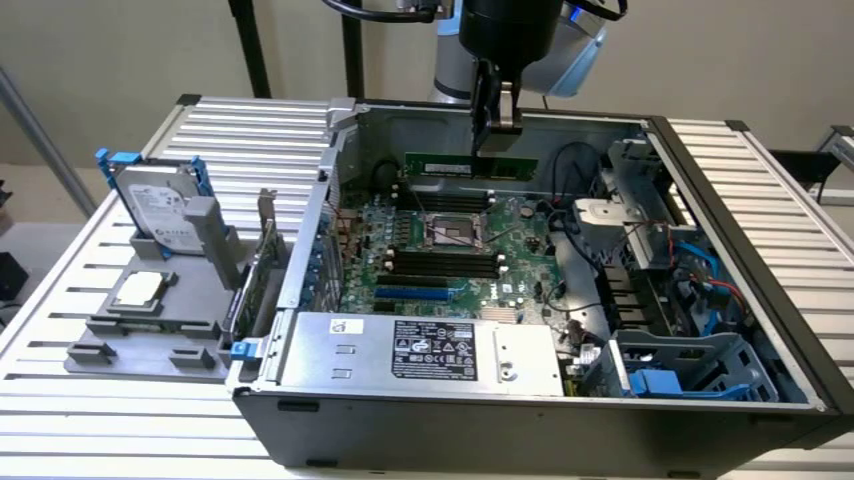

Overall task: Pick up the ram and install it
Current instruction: 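Insert the ram into the slot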

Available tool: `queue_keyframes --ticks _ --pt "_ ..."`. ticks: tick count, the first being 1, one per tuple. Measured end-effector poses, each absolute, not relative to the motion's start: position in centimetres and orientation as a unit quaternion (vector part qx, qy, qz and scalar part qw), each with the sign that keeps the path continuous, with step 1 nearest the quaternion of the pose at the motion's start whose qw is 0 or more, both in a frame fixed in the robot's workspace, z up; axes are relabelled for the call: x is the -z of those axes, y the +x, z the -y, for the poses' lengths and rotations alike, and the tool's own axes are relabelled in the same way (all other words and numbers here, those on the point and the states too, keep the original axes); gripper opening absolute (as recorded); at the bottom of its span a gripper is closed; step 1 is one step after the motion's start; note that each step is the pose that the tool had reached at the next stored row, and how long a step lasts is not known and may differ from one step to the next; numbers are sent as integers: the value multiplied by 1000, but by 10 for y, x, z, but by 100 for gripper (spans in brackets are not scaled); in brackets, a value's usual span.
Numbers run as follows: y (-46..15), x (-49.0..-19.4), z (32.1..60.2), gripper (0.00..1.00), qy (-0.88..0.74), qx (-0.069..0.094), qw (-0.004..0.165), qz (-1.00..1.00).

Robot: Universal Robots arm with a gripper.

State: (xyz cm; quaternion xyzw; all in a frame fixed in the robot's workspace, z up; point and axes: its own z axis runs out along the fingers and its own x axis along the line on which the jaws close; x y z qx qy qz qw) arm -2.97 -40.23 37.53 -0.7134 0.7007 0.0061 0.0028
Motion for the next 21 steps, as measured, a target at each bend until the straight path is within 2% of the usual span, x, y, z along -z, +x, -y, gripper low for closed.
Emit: queue_keyframes --ticks 12,21 --pt "-30 -375 402 14 -713 -6 3 -701" --pt "-34 -362 402 14 -713 -9 6 -701"
